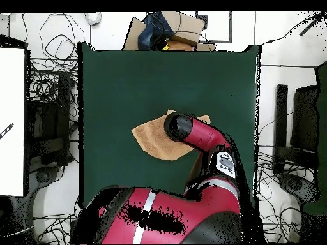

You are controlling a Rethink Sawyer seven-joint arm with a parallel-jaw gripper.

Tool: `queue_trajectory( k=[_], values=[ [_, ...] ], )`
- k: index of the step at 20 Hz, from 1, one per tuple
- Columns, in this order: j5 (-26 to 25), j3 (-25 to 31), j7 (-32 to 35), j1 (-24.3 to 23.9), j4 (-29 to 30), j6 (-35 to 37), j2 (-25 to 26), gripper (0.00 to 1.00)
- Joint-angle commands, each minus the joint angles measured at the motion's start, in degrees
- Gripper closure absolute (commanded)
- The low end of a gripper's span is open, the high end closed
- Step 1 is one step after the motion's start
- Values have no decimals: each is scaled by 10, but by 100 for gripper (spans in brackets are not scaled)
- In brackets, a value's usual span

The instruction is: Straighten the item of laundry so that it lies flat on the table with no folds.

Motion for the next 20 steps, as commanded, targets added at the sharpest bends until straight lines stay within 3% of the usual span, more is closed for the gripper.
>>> queue_trajectory(
  k=[1, 5, 6, 20],
  values=[
    [-26, 59, 66, 6, -13, -40, 27, 0],
    [-24, 61, 67, 3, -12, -38, 27, 0],
    [-22, 62, 67, 2, -12, -33, 27, 100],
    [-21, 67, 62, -5, -8, -18, 22, 100]
  ],
)
